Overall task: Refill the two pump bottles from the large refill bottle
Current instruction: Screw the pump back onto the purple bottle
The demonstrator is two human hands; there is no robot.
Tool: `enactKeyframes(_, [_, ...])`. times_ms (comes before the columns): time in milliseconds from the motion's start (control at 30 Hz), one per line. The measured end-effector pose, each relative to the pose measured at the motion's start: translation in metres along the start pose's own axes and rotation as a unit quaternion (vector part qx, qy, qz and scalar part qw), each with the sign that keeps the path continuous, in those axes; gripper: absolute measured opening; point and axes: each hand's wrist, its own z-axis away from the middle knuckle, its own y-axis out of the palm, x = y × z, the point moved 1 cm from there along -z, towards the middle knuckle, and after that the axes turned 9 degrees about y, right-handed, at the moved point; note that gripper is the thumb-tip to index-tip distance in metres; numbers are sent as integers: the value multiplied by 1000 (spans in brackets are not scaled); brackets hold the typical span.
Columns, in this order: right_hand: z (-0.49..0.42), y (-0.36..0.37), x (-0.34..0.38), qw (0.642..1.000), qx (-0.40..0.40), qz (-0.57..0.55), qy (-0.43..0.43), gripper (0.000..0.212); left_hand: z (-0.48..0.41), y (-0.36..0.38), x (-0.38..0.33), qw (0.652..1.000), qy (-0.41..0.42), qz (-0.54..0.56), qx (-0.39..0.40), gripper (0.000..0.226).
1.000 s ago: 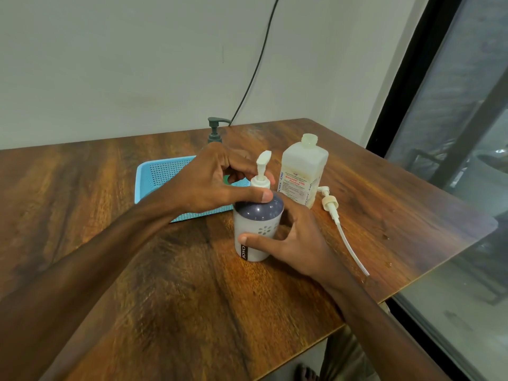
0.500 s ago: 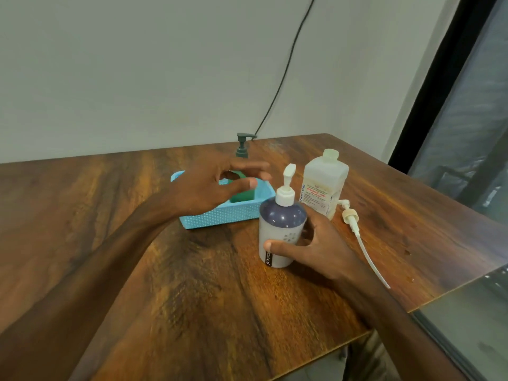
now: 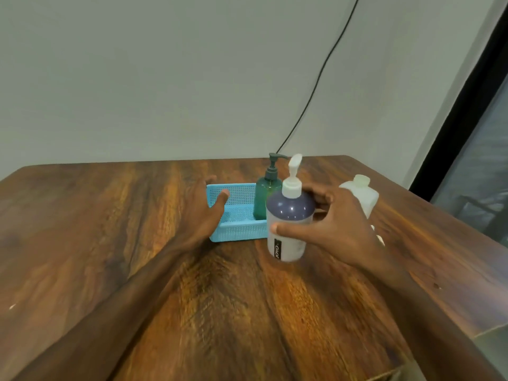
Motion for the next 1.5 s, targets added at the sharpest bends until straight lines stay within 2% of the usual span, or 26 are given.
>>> enactKeyframes(67, [-13,0,20,999,-8,-26,-17,67,0,-1,0,999,-14,42,-27,25])
enactKeyframes(133, [-30,6,40,998,-18,-50,-16,62,1,-1,4,996,-14,66,-51,30])
enactKeyframes(300, [-78,38,65,998,-55,-15,-7,63,6,-1,9,990,-55,122,-45,26])
enactKeyframes(467, [-110,84,43,996,-63,45,41,56,7,1,6,983,-44,161,-77,43])
enactKeyframes(567, [-111,107,22,997,-39,39,48,47,10,5,10,981,-44,171,-84,44])
enactKeyframes(667, [-104,121,6,998,-45,19,43,49,12,9,12,980,-45,171,-87,48])
enactKeyframes(733, [-104,123,1,998,-53,16,37,54,13,10,12,982,-47,163,-87,39])
enactKeyframes(800, [-106,118,-2,998,-28,33,34,55,15,9,8,983,-47,158,-85,29])
enactKeyframes(900, [-108,111,-10,996,19,84,27,60,19,8,2,983,-43,158,-85,32])
enactKeyframes(1133, [-107,119,-12,998,-19,63,18,60,19,12,9,985,-15,140,-96,30])
enactKeyframes(1233, [-103,120,-12,998,-19,47,31,60,22,13,15,990,1,100,-102,43])
enactKeyframes(1333, [-90,116,-16,996,-20,53,65,68,29,15,12,989,6,47,-141,52])
enactKeyframes(1433, [-64,95,-16,995,-51,16,80,75,39,13,-9,982,69,-6,-175,56])
enactKeyframes(1500, [-39,71,-15,995,-68,-10,71,57,46,14,-23,975,130,-39,-174,55])
